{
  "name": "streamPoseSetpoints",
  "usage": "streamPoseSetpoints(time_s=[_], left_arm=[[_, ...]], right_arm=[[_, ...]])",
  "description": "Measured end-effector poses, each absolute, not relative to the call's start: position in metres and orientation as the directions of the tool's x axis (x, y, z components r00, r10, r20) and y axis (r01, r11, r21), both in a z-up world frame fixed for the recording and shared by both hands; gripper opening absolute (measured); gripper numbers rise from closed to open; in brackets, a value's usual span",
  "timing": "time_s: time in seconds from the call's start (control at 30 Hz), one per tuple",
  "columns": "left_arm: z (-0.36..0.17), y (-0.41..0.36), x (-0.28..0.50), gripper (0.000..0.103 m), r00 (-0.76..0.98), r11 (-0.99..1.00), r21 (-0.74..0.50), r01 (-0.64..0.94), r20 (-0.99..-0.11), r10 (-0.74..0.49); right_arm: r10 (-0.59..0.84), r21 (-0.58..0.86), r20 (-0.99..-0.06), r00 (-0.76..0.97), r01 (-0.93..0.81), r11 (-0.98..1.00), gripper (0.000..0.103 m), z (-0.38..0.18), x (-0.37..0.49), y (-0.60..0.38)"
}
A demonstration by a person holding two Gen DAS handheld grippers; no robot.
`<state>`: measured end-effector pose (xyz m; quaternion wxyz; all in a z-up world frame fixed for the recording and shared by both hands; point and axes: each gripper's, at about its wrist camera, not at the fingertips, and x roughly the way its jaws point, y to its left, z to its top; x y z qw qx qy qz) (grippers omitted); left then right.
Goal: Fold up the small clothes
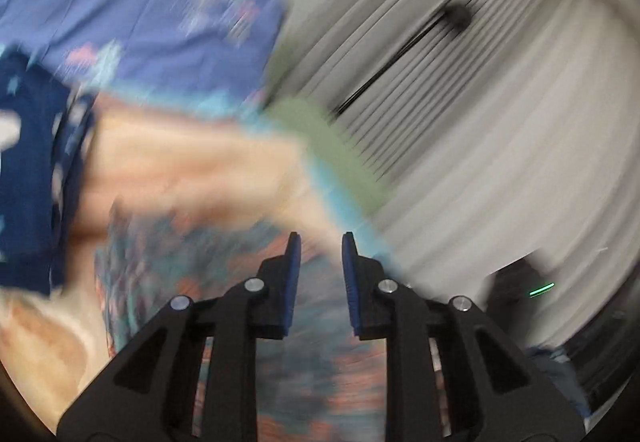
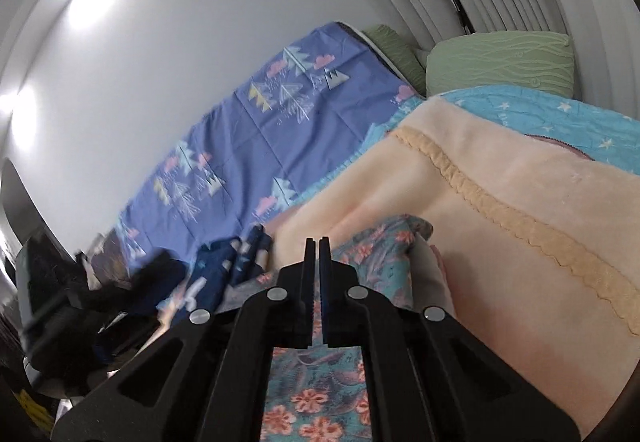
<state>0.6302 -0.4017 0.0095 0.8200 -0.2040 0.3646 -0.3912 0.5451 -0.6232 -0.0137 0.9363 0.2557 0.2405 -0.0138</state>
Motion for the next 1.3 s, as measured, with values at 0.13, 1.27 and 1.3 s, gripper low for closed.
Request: streamPoseSetpoints(time_s=[0.13,1.27,1.3], left_arm=[[-0.056,-0.386,0.65,0.01,0.386,0.618,-0.702,0.354,-0.493,-0.78],[0.037,-0.216,0.45,0.079,0.65,0.838,-0.386,0.385,-0.532,-0.543],[0.04,-0.208,0.439,0.079,0.661,0.854,-0.363,0.372,-0.543,-0.519]], right_arm=[[-0.035,0.221,-0.66,0.75,0.239,0.946,0.018,-0.056,0.579,-0.599],[-0.069,0.225,-0.524,0.849,0.216,0.95,0.089,-0.001,0.41,-0.438],[-0.048,0.23,-0.533,0.845,0.199,0.953,0.089,-0.003,0.398,-0.429]])
